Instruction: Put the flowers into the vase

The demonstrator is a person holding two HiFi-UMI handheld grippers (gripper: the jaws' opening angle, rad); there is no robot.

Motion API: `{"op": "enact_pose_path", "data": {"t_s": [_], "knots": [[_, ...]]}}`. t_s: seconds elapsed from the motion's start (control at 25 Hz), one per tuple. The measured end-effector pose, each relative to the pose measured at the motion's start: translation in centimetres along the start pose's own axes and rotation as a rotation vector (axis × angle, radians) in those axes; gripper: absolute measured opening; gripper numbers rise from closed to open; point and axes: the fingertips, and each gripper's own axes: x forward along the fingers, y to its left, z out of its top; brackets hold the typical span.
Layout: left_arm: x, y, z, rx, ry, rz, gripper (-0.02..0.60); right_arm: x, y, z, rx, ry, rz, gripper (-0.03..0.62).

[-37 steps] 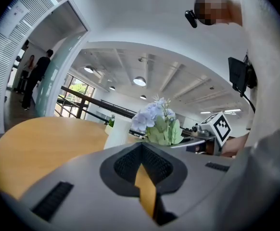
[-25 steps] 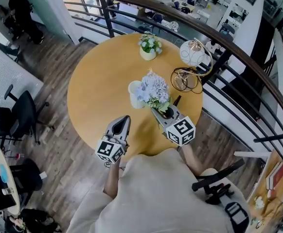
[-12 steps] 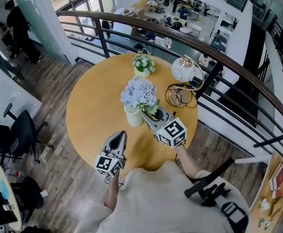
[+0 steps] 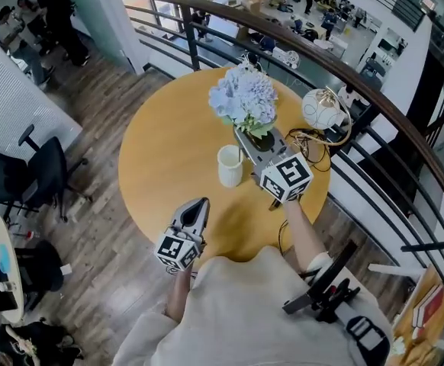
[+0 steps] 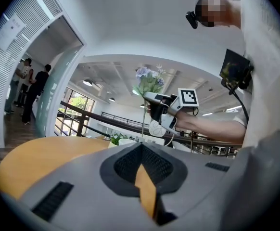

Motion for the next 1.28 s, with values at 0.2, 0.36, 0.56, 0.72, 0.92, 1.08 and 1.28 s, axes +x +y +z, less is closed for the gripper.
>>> {"op": "enact_pose_path", "data": {"t_s": [0.2,0.36,0.56,0.72,0.92,1.08,1.28], "knots": [[-1.4,1.1,-0.1,-0.003,0.007,0.057,0.006,2.8,-0.3,1.5,-0.033,-0.039,0.031,0.072],[-2.3,1.6,-0.5,-0.006,0.022,0.089,0.006,3.4,-0.6,-0.1,-0.017,-0.031,0.025,0.072],[-2.7,1.7,-0.7,-0.011,0.04,0.101,0.006,2.1,-0.4,-4.9,0.027,0.029,0.005,0.072],[-2.5,1.7,-0.5,-0.006,0.057,0.089,0.006,0.9,0.4,-8.6,0.026,0.069,-0.012,0.074],[-2.5,1.3,-0.3,-0.007,0.08,0.085,0.006,0.6,1.9,-10.3,0.023,0.076,0.01,0.074],[-2.2,0.9,-0.6,-0.007,0.101,0.078,0.006,-0.5,2.8,-11.6,0.018,0.095,0.008,0.087],[-1.8,1.1,-0.5,0.006,0.102,0.082,0.006,-1.7,3.7,-13.6,-0.034,0.151,-0.01,0.118]]}}
